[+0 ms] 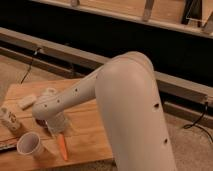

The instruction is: Place the pepper in the ceramic cup

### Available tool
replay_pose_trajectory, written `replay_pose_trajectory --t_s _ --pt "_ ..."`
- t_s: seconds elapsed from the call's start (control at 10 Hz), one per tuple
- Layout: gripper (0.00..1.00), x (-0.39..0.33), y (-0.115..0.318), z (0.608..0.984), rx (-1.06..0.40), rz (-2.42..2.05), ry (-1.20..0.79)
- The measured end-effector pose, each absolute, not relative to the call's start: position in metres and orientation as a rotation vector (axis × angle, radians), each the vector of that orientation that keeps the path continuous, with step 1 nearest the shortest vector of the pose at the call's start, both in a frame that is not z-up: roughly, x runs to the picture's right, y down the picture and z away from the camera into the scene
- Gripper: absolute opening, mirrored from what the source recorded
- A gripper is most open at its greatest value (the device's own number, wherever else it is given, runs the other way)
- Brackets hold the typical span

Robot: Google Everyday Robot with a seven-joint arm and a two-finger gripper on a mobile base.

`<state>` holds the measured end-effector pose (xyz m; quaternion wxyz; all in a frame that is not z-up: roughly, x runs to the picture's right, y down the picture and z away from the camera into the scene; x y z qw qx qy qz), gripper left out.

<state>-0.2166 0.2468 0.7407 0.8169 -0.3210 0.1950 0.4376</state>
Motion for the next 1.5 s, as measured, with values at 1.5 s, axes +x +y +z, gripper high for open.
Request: replay_pose_trajectory --t_s 1.5 --pt "0.65 -0.247 0.254 0.777 -0.667 0.918 0.402"
